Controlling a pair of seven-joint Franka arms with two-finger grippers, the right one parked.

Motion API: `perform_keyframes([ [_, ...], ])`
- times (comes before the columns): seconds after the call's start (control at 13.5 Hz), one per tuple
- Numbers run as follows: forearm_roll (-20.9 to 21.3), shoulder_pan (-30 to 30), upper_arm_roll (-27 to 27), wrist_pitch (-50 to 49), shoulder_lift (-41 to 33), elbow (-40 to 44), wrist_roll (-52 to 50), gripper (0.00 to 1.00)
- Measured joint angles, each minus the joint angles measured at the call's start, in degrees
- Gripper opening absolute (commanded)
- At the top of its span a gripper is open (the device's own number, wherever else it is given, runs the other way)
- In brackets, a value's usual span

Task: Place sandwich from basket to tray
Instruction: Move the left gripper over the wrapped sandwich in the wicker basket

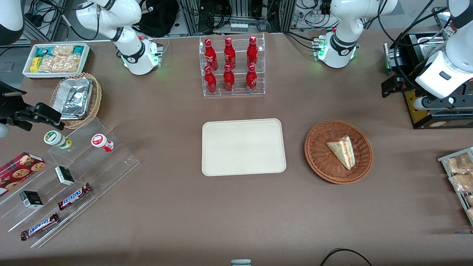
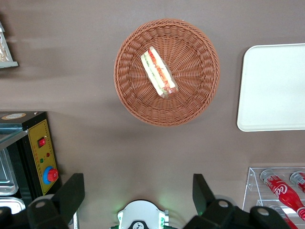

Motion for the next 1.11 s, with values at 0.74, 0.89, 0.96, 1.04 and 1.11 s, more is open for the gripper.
perform_keyframes([
  [0.74, 0.0, 0.0, -0.4, 7.5, 6.9, -5.2, -0.4, 1.00],
  [0.89, 0.0, 0.0, -0.4, 13.5, 7.8, -9.9, -0.5, 1.00],
  [0.96, 0.0, 0.0, -0.4, 16.9, 7.9, -12.7, -0.5, 1.00],
  [1.04, 0.0, 0.0, -0.4, 20.0, 7.9, -15.3, -0.7, 1.00],
  [1.11, 0.0, 0.0, -0.4, 23.0, 7.9, -17.8, -1.4, 1.00],
])
